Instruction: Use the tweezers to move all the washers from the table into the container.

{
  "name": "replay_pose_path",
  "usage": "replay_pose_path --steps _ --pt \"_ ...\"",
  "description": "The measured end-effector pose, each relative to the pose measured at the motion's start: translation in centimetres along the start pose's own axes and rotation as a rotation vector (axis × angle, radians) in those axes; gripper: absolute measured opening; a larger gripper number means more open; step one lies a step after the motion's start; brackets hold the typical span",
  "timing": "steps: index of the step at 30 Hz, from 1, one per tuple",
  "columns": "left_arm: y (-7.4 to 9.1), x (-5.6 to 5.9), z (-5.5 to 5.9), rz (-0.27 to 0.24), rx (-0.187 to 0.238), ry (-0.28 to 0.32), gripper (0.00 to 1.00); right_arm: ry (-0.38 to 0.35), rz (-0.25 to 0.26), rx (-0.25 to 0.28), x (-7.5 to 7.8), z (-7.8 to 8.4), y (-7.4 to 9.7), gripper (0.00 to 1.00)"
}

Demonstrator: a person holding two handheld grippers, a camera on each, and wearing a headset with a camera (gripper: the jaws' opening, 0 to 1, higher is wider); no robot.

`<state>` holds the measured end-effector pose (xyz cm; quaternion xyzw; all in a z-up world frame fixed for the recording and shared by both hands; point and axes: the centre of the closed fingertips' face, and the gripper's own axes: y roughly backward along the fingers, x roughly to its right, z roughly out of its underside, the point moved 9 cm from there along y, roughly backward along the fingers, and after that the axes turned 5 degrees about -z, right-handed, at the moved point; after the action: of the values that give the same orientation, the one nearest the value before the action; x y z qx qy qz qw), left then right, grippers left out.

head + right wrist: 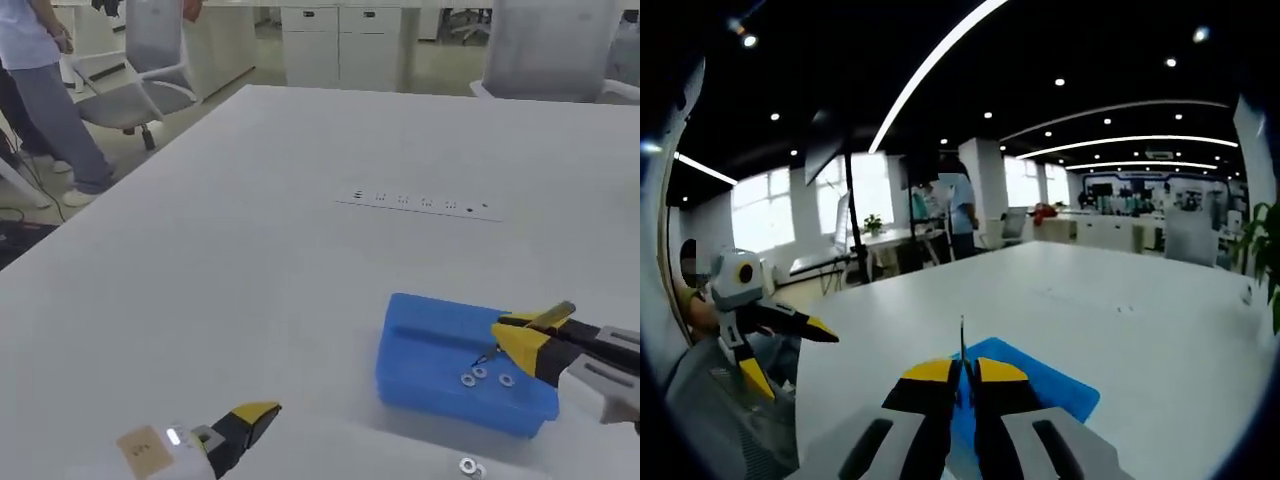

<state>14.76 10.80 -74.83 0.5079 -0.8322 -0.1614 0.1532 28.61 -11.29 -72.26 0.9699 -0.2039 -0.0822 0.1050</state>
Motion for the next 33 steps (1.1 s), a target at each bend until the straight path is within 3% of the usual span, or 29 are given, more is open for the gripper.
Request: replay_pose_path --steps 8,13,19,26,33 --pt "0.1 0.2 -0.1 0.010 0.007 -0.006 0.81 -0.024 0.012 -0.029 -1.0 1.0 1.8 0.03" --pt "0.1 0.2 -0.1 0.007 0.006 -0.009 0.81 -0.049 0.049 -0.048 -1.2 1.1 2.7 0.03" --pt "0.1 0.2 0.0 0.015 0.002 0.003 0.81 -0.057 0.025 -0.089 -2.1 2.2 3.6 0.03" --pt "0.0 0.3 0.1 0.018 -0.012 0.005 0.81 -0.120 -0.049 -0.139 -2.9 4.3 2.0 0.03" --pt "0.0 0.2 0.2 0.016 -0.019 0.000 0.81 -0.095 -0.095 -0.209 -2.0 5.1 -0.6 0.03"
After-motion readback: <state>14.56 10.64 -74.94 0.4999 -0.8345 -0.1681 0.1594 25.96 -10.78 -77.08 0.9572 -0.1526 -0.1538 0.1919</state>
